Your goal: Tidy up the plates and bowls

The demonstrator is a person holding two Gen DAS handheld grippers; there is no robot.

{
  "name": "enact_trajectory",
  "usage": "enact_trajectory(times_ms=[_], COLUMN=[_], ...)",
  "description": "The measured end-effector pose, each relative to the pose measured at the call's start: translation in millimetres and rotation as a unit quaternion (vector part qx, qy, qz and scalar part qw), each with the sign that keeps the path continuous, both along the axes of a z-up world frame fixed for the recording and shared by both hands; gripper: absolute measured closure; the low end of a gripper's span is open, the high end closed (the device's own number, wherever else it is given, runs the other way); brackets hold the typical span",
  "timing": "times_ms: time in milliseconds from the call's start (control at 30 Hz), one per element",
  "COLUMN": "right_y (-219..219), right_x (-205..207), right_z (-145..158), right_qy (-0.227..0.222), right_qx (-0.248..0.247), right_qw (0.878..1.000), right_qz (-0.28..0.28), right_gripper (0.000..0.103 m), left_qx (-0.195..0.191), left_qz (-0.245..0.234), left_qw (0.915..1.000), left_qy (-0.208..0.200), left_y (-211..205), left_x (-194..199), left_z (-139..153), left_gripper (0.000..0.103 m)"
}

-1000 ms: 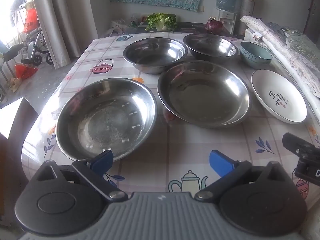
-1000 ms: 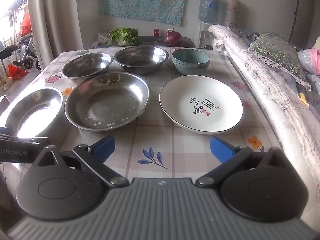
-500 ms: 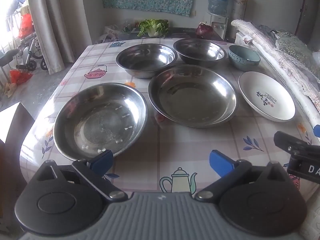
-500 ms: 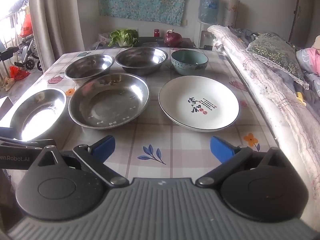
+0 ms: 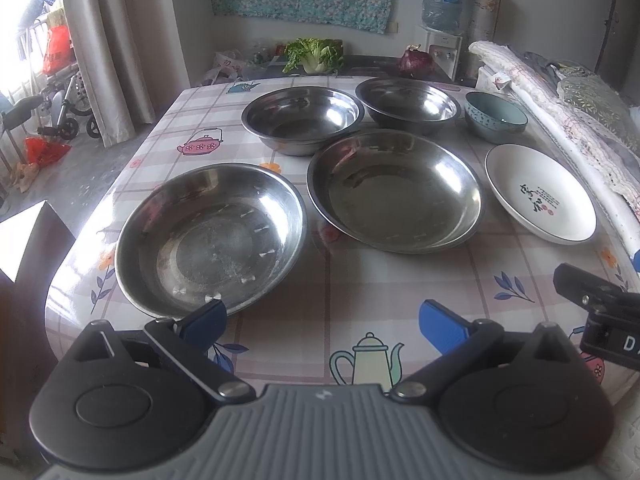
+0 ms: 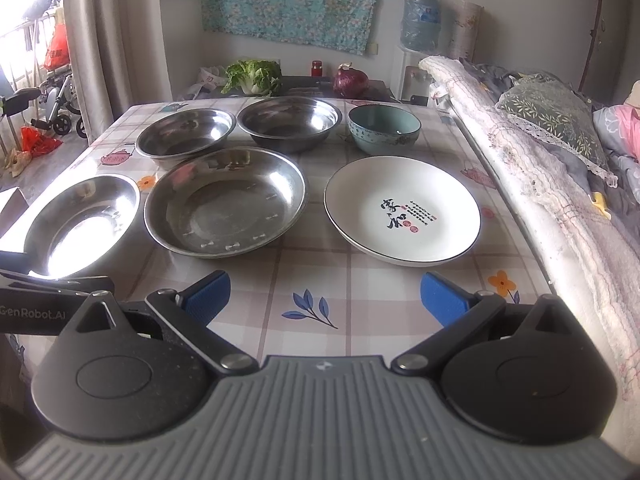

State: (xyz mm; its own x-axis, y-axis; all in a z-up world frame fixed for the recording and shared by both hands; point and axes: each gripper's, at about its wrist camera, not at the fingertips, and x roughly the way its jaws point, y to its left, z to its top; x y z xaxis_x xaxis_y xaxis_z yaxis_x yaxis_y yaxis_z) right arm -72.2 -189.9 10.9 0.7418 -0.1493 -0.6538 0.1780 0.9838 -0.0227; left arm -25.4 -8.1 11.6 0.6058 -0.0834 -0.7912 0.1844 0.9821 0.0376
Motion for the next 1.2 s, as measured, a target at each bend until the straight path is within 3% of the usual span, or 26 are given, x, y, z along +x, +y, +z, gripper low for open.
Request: enact_trajectory(times_ms=[1200], right_y=[3.4], right_x=[3.4], right_z=[-5.1], right_qy=[0.005], right_qx=[0.007], right_qw=[1.000], right_qz=[0.007], right_gripper=[0.001], left_qx=[0.005], left_qz=[0.014], left_qw=[0.9999], left_qy=[0.000], left_y=[7.3], left_x=[1.7], left_z=[-1.9], left_gripper=[0.000])
